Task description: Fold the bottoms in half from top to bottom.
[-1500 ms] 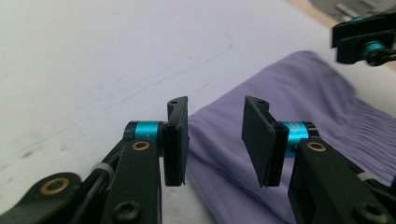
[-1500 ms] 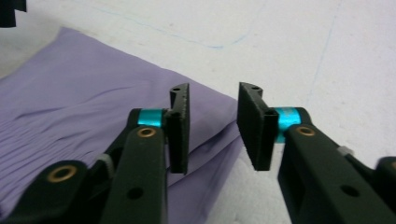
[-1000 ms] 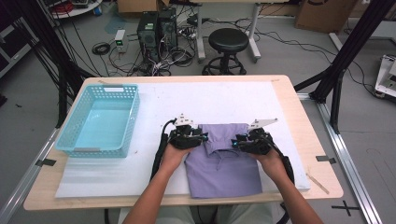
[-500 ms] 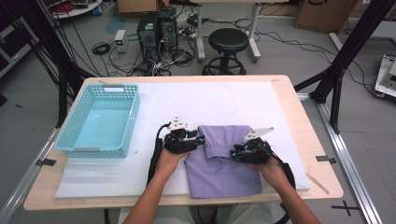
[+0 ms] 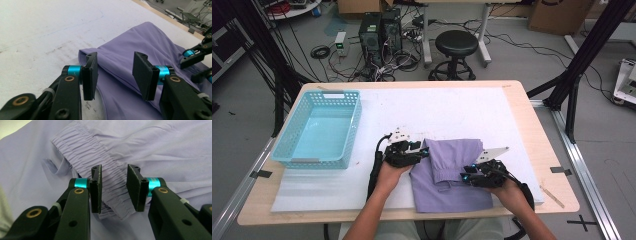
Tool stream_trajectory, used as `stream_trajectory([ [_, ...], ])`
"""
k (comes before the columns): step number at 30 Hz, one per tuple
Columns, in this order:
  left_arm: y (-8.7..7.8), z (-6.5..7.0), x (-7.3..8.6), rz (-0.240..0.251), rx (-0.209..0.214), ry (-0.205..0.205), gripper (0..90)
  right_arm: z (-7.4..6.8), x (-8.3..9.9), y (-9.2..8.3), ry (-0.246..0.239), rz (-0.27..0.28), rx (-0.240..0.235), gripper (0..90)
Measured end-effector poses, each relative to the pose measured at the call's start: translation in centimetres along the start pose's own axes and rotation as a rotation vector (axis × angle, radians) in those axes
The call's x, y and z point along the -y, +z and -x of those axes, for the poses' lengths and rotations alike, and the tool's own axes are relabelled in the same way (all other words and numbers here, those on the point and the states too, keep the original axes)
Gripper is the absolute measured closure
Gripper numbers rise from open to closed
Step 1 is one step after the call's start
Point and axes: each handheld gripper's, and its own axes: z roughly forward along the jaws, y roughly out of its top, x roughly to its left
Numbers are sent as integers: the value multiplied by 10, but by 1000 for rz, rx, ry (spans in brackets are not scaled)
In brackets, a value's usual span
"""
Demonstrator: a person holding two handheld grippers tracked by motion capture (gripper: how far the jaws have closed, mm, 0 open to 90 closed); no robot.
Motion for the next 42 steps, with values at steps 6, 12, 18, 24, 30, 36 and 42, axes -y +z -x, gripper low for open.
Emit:
stream_trajectory([
  [6, -1, 2, 1, 0, 0, 1, 552, -9, 8, -6, -15, -1, -31, 667],
  [12, -1, 2, 1, -4, -6, 2, 552, -17, 14, -12, -29, -13, -81, 666],
  [18, 1, 3, 2, -11, -14, 0, 552, -13, 15, -21, 4, 59, -95, 580],
  [24, 4, 3, 2, -15, -16, -3, 552, -4, 7, -13, 26, 57, 26, 623],
  [30, 4, 1, 2, -17, -23, -9, 552, -7, 18, -7, 23, 6, -14, 668],
  [36, 6, 1, 3, -21, -26, -10, 552, -14, 23, -12, 4, -7, -56, 666],
  [42, 7, -2, 3, -32, -40, -19, 546, -6, 20, -28, 45, 114, -84, 612],
])
